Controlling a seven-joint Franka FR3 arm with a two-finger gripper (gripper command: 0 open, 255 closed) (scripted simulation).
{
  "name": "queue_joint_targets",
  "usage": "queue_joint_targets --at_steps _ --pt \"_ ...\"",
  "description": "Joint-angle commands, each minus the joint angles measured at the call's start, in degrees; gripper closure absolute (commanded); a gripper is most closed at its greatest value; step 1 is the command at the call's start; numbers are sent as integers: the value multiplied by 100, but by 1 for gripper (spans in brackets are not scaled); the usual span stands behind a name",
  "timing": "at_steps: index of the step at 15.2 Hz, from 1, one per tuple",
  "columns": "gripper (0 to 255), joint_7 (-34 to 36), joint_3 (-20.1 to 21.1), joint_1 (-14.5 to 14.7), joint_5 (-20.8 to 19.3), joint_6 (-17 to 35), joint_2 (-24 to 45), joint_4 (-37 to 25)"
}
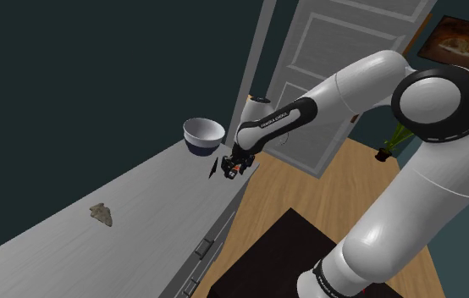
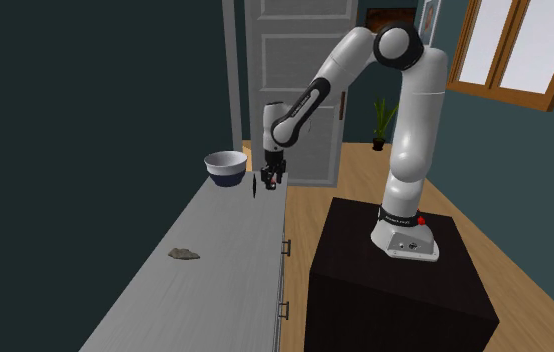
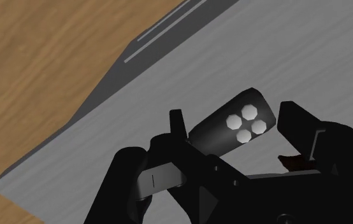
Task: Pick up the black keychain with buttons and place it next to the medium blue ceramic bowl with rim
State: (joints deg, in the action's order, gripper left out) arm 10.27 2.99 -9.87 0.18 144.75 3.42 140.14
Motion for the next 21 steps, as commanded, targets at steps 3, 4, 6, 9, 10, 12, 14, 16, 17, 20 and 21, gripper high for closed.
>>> queue_joint_targets --at_steps 3,4,6,9,10,12,14,16,17,20,21 --pt "255 -1 -2 -2 -4 44 53 -12" --pt "255 -1 -2 -2 -4 44 53 -12" --pt "255 -1 -2 -2 -4 44 53 -12" --pt "0 -1 -2 -2 -4 42 52 -12" --pt "0 -1 -2 -2 -4 42 52 -12" --pt "0 -1 -2 -2 -4 42 52 -12" --pt "0 -11 0 -3 10 -154 -116 -41" --pt "0 -28 0 -5 33 -554 -433 -125" --pt "0 -33 -1 -5 40 -713 -550 -167" --pt "0 -33 -1 -4 40 -713 -550 -167" --pt "0 -33 -1 -4 40 -713 -550 -167"
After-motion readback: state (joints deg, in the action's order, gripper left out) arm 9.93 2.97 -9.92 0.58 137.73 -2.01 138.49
